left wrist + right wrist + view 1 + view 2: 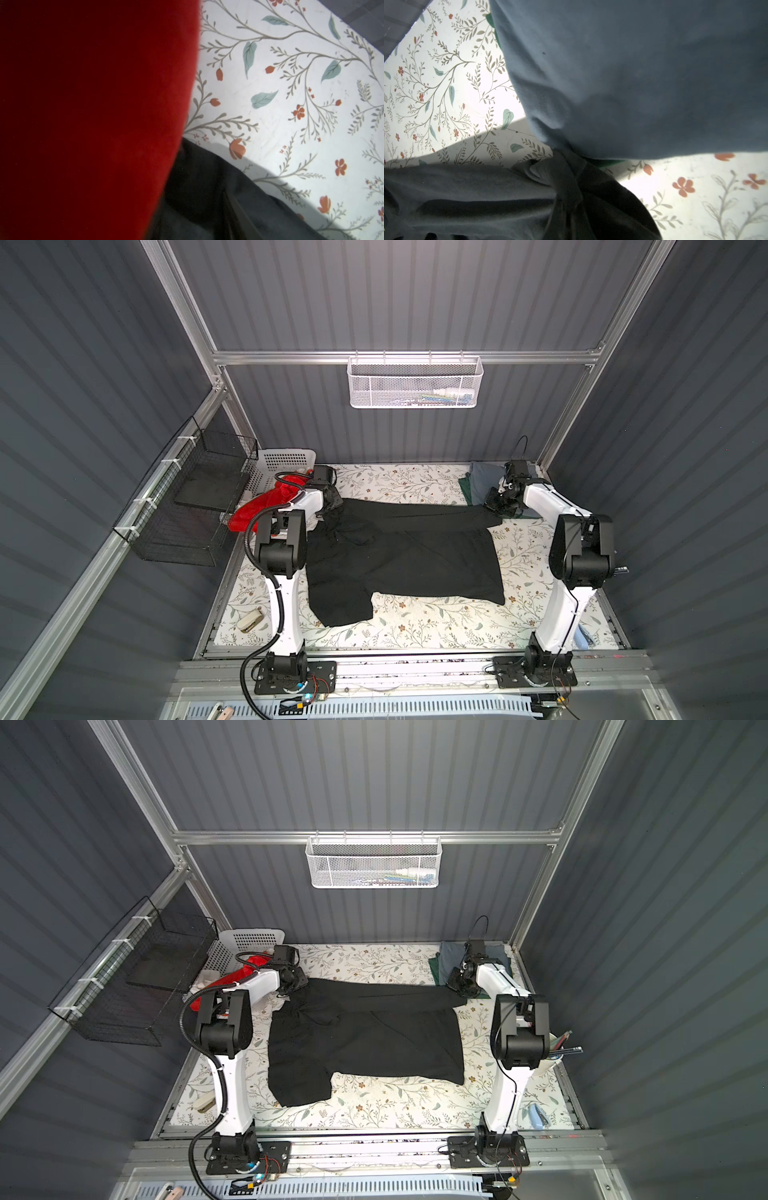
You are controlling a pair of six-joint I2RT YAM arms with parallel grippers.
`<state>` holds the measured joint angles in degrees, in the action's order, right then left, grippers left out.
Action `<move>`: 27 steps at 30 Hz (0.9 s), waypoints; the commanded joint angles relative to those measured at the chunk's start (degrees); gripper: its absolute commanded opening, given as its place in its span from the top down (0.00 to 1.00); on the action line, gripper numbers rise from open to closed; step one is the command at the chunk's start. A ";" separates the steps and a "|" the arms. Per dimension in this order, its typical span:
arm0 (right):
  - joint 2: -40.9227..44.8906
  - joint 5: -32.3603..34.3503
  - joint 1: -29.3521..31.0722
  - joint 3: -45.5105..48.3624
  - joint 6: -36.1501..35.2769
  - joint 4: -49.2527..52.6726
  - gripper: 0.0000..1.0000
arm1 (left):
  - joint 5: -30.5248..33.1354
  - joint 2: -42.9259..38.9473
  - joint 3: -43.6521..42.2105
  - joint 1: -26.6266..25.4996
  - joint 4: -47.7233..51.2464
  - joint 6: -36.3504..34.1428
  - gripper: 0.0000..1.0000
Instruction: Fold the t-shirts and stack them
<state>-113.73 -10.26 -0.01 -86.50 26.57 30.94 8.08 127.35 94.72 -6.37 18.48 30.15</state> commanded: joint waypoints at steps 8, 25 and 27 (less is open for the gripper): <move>1.66 4.45 -2.01 0.63 0.90 1.18 1.00 | 1.03 3.35 3.51 1.01 2.22 -0.26 0.56; 1.27 3.71 -3.38 0.69 1.16 1.68 1.00 | -0.51 5.98 7.73 1.01 3.25 -0.50 0.42; 0.55 2.21 -3.37 0.13 0.97 1.83 0.96 | -1.18 5.49 7.88 1.01 3.09 -0.82 0.38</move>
<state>-113.60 -9.19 -1.93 -85.82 27.03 31.70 6.28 131.28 101.23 -6.39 19.49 30.41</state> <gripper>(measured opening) 0.046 0.601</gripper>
